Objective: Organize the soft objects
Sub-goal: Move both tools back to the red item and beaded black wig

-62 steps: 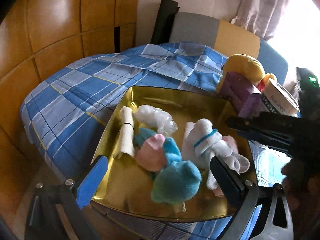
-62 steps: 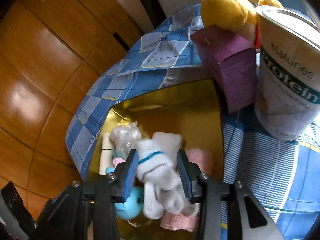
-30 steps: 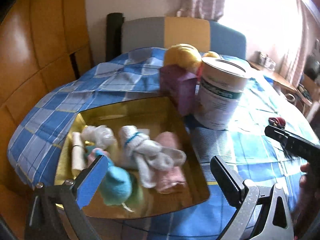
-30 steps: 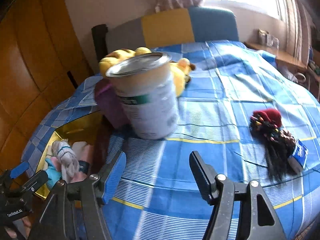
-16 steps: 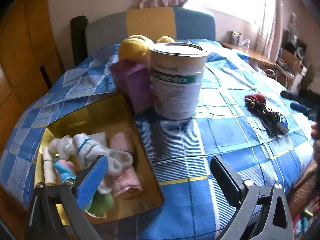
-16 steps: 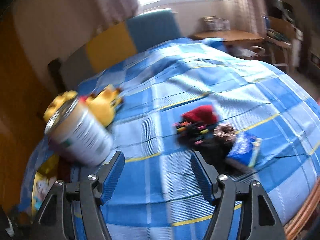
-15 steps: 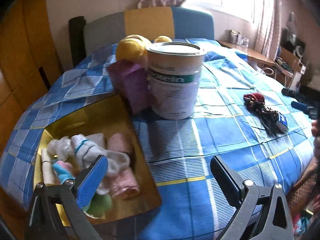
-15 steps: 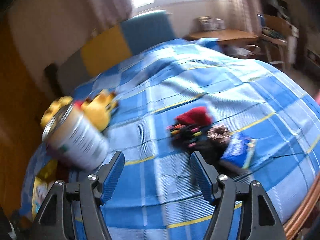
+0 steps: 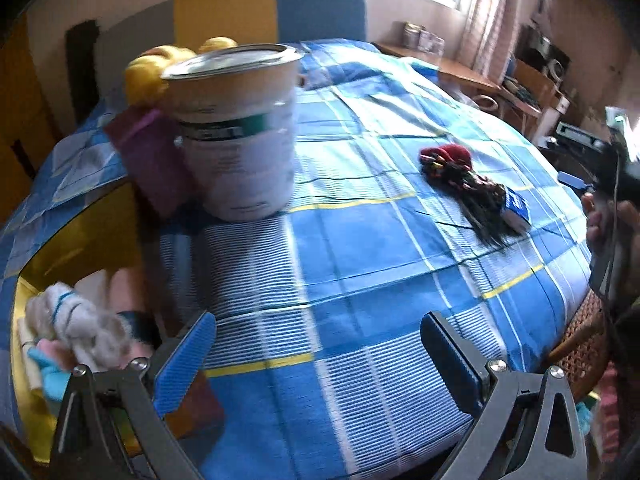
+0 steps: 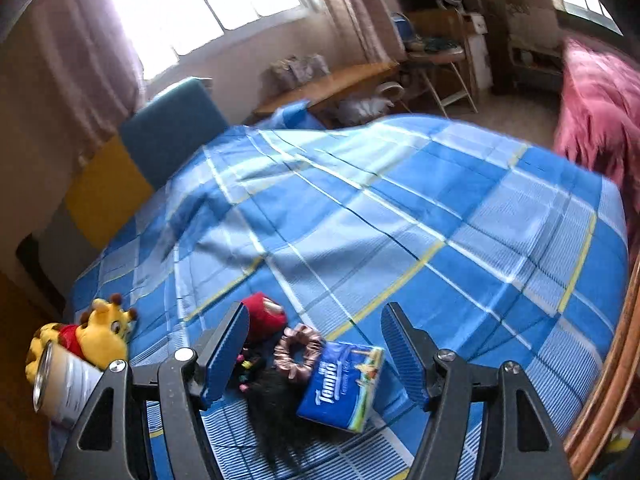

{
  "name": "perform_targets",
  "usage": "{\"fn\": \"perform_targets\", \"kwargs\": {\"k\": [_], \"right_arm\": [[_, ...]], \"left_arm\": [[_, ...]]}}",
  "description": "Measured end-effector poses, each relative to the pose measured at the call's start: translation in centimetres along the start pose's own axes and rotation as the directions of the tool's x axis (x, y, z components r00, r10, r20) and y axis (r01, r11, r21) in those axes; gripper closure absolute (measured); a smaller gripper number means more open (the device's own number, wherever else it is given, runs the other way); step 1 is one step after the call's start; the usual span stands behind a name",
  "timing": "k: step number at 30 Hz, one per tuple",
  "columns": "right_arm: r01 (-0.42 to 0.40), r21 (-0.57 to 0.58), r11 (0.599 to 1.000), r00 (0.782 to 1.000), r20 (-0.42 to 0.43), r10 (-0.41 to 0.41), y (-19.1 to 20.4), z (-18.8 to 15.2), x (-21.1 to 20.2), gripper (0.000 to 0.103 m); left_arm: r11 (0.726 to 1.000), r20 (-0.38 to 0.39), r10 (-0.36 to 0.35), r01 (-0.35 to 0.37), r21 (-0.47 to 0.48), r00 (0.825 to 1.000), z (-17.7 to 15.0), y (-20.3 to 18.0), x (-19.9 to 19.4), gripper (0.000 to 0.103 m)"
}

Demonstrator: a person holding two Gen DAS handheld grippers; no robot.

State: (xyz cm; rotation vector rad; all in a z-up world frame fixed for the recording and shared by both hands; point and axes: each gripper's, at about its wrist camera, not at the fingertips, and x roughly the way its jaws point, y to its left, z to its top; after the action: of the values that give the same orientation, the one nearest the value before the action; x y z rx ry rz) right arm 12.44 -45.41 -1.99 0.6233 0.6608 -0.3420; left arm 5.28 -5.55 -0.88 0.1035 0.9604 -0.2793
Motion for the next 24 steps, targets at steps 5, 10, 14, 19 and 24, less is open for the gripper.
{"fn": "perform_targets", "kwargs": {"k": [5, 10, 14, 19, 24], "right_arm": [[-0.090, -0.074, 0.993, 0.996, -0.030, 0.088, 1.3, -0.4, 0.2, 0.034], [-0.186, -0.262, 0.947, 0.965, -0.228, 0.126, 5.9, -2.2, 2.8, 0.034], [-0.184, -0.435, 0.882, 0.938, -0.345, 0.025, 10.2, -3.8, 5.5, 0.034], [-0.098, -0.564, 0.820, 0.913, -0.378, -0.151, 12.6, -5.7, 10.3, 0.034], [-0.072, -0.600, 0.797, 0.898, -0.387, -0.210, 12.1, -7.0, 12.6, 0.083]], "left_arm": [[0.998, -0.012, -0.027, 0.027, 0.050, 1.000, 0.3, -2.2, 1.0, 0.001], [0.995, -0.037, -0.040, 0.043, 0.085, 0.999, 0.0, -3.9, 2.0, 0.001], [0.995, -0.054, -0.061, 0.065, 0.080, 0.997, -0.4, -4.3, 2.4, 0.001], [0.994, -0.054, -0.079, 0.083, 0.074, 0.995, -0.7, -4.1, 2.5, 0.001], [0.995, -0.064, -0.088, 0.091, 0.045, 0.994, -0.6, -3.3, 3.1, 0.001]]}}
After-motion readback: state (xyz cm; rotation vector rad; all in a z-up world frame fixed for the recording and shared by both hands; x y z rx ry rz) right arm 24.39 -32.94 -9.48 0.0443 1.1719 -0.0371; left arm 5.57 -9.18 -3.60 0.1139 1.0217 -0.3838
